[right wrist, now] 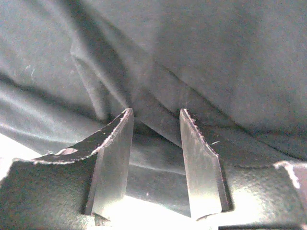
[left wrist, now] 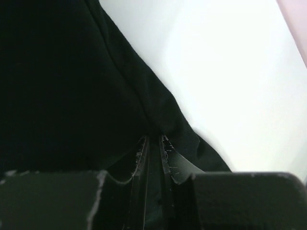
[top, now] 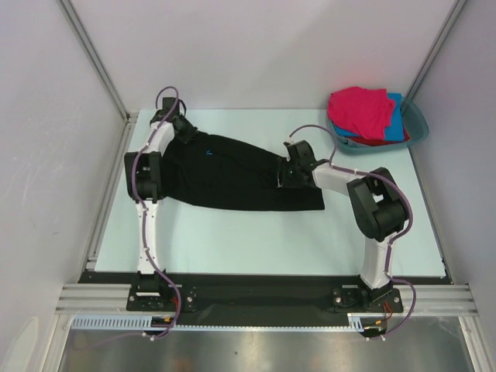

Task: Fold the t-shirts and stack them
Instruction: Fold the tshirt

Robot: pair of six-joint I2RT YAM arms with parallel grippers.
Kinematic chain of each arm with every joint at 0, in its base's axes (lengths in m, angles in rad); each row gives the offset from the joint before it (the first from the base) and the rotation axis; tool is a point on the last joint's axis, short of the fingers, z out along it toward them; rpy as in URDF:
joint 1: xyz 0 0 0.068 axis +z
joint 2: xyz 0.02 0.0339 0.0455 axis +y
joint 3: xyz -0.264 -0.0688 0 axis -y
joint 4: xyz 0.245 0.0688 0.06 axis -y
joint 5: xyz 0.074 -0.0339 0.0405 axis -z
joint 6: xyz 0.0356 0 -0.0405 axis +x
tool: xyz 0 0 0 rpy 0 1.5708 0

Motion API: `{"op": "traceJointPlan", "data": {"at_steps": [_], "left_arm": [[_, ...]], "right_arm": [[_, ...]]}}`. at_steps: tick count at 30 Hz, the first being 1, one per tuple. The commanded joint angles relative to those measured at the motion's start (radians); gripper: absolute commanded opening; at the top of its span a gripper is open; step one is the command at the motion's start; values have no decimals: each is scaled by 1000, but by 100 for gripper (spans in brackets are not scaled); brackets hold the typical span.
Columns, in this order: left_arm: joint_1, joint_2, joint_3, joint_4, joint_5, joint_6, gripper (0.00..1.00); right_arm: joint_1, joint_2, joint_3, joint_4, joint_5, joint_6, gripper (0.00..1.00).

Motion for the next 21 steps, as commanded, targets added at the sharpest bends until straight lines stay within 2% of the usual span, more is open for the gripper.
{"op": "traceJointPlan", "data": {"at_steps": [1,5,10,14,21], "left_arm": [[-60,70,87,-56,56,49,19],[-92,109,175,-83,99,80,20],[-152,98,167,-78,148,112,21],[-222,83,169,-73,180,136,22],[-317,49,163,-47,263,169,22]], "right_arm": [[97,86,-122,-293,-54,60,49],[162,54,-177,-279,-74,92,49],[290,14,-186,-321,-94,115,49],[462,17,-147,-394,-87,114,49],[692,-15,-93,-482,-1,175,49]]}}
